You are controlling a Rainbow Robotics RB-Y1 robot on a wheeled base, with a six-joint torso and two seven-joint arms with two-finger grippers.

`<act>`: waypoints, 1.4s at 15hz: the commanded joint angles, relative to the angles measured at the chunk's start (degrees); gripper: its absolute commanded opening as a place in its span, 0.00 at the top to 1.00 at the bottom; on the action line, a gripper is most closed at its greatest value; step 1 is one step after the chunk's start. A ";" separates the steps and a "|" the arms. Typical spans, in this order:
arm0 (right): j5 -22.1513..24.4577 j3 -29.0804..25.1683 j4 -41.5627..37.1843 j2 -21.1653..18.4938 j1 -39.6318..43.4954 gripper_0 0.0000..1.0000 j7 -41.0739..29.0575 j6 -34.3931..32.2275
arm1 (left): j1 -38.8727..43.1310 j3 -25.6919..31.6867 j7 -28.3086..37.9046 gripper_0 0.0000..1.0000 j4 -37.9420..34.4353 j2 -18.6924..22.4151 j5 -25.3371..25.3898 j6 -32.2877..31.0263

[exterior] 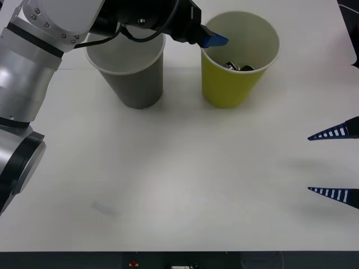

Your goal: Put the can into the green bin and the plastic bottle into the gray bin

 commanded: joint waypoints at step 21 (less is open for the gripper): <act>0.00 0.00 0.00 0.00 0.00 0.00 0.00 0.00 | 60.92 24.11 -37.95 0.00 -38.75 25.30 33.22 2.22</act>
